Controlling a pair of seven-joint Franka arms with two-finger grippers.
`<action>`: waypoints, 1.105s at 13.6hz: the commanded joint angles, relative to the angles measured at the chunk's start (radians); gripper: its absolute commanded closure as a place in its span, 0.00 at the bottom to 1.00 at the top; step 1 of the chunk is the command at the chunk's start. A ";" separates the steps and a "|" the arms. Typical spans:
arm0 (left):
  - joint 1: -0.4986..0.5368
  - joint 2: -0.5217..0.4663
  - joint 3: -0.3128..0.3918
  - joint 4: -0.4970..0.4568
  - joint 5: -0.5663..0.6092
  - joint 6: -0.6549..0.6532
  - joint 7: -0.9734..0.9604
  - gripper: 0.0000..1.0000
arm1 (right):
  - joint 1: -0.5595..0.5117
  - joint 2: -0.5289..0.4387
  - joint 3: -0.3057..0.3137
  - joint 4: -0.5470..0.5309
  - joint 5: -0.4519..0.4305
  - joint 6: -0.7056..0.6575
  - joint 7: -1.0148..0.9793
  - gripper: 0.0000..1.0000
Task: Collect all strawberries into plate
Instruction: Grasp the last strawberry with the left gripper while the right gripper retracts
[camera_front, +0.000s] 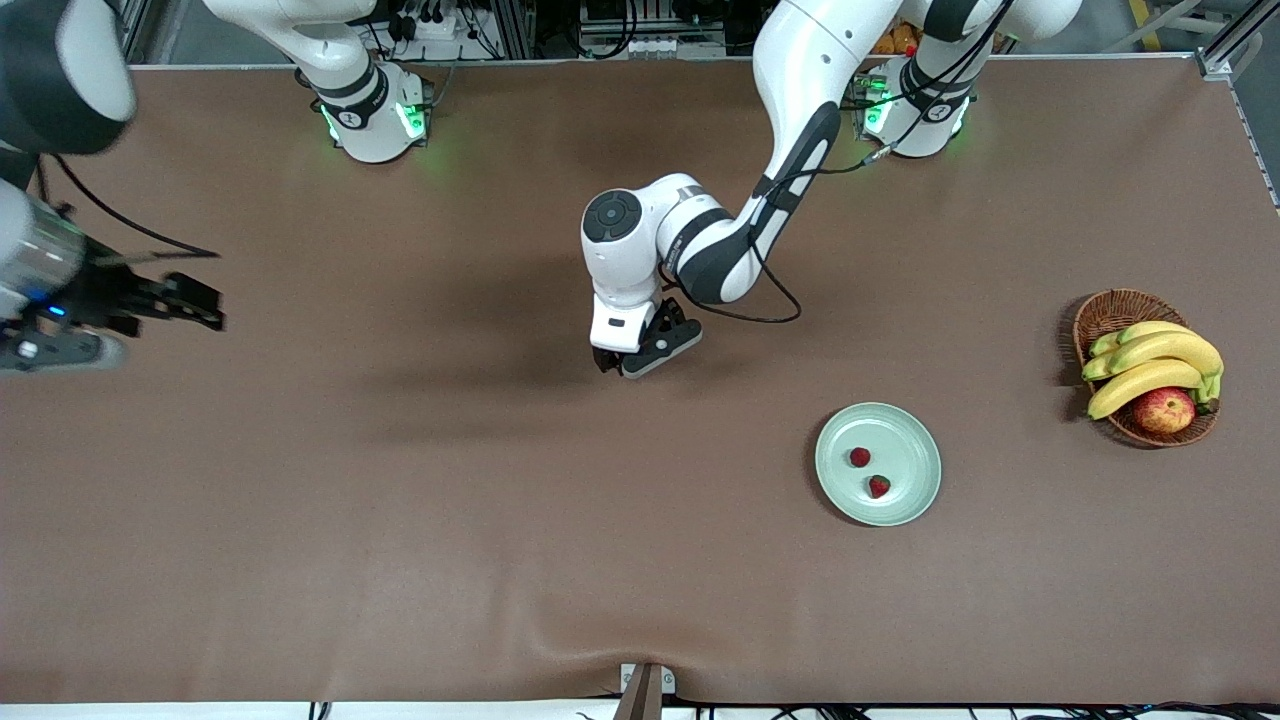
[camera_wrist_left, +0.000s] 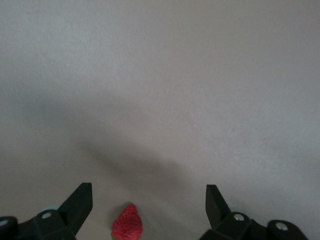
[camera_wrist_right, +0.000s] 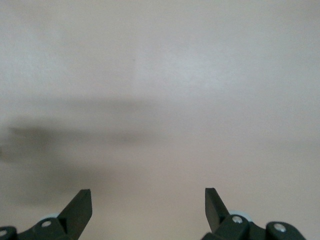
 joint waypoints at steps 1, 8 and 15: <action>0.002 0.024 -0.024 -0.003 -0.026 0.008 0.048 0.00 | -0.012 -0.041 -0.035 0.058 -0.021 -0.106 -0.062 0.00; 0.013 0.038 -0.052 -0.001 -0.116 0.011 0.200 0.00 | -0.050 -0.066 -0.029 0.058 -0.021 -0.190 -0.056 0.00; 0.013 0.076 -0.052 -0.001 -0.110 0.020 0.201 0.00 | -0.073 -0.054 -0.030 0.035 -0.006 -0.283 -0.031 0.00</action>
